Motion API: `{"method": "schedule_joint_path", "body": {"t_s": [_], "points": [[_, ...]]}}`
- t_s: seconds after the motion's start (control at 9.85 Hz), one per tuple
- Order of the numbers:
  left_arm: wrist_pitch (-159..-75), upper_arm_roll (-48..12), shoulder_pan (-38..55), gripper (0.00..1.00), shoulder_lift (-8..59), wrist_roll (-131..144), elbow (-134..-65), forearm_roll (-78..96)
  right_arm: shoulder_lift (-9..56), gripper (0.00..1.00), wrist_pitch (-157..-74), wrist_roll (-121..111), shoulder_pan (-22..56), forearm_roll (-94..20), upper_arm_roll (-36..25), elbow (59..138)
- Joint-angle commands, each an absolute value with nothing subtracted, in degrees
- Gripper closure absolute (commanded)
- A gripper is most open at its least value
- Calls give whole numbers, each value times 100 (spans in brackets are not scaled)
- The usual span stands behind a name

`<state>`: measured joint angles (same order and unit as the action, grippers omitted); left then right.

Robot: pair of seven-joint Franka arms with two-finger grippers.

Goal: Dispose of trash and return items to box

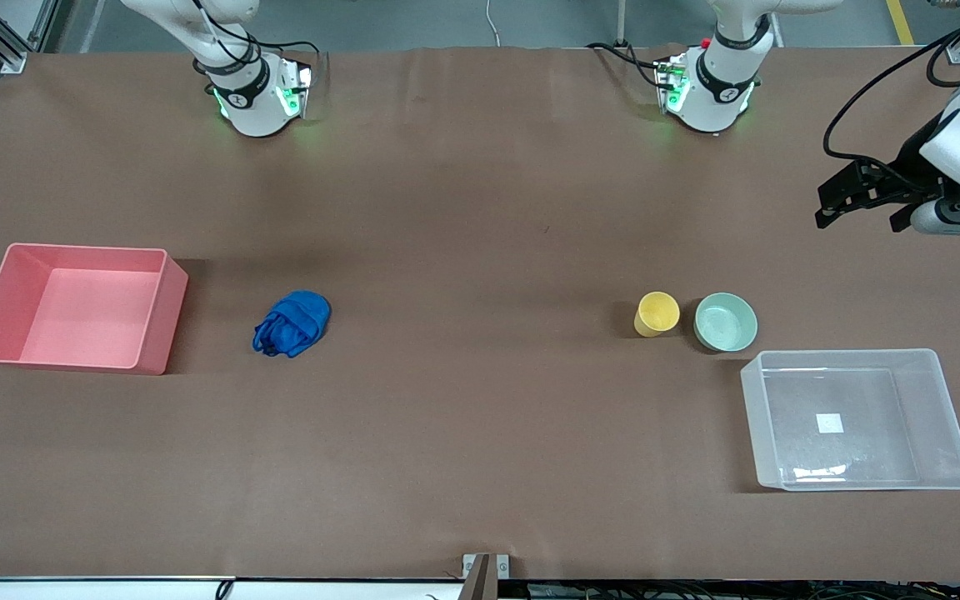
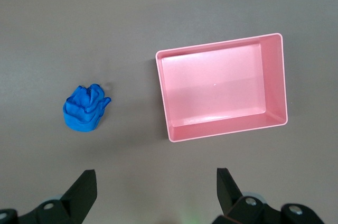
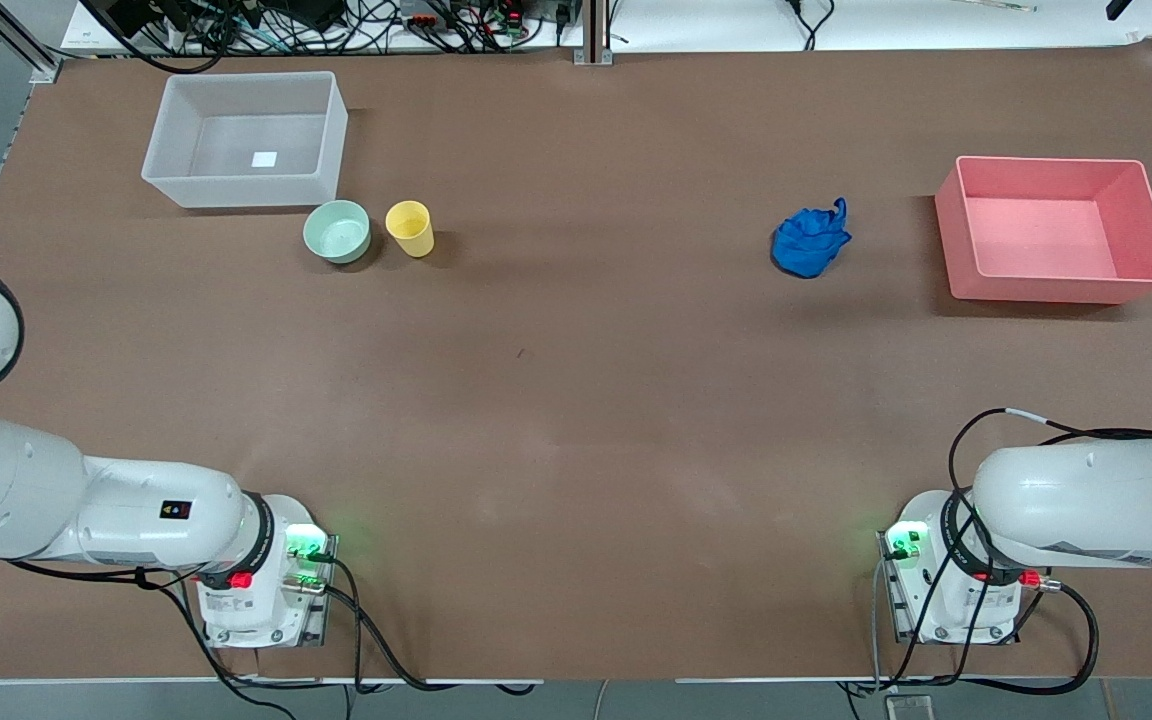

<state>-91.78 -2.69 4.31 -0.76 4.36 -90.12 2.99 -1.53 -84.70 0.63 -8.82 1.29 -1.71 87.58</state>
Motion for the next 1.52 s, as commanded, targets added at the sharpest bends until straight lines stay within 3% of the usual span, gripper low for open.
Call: {"method": "schedule_joint_path", "body": {"t_s": [0.0,0.2,0.3,0.51,0.61,0.81,1.02,1.22,1.42], "points": [[-9246,-290,387,0,9,466,-9167,185,-202,0,-8473,0,-897,44,-97,8745],[-9403,-281,274,0,26,466,-9263,176,86,0,-8673,61,-512,35,34,8745],[-9596,-290,185,0,79,405,-9438,176,244,0,-8962,114,-571,61,488,8841],[-10314,-290,132,0,62,334,-10244,176,876,0,-9306,447,-336,123,676,9060],[-10719,-290,132,0,79,334,-10640,176,1001,0,-9812,527,-116,132,677,9470],[-11754,-290,123,1,114,325,-11579,176,1246,0,-11618,1166,367,385,677,10803],[-12495,-290,70,1,621,325,-11961,176,1799,0,-13045,1317,552,677,677,11554],[-13136,-290,27,2,1131,316,-12154,167,2239,0,-13936,1485,650,799,677,11890],[-13743,-290,-79,2,1536,133,-12322,167,2320,0,-14289,1503,563,1255,668,12163]]}}
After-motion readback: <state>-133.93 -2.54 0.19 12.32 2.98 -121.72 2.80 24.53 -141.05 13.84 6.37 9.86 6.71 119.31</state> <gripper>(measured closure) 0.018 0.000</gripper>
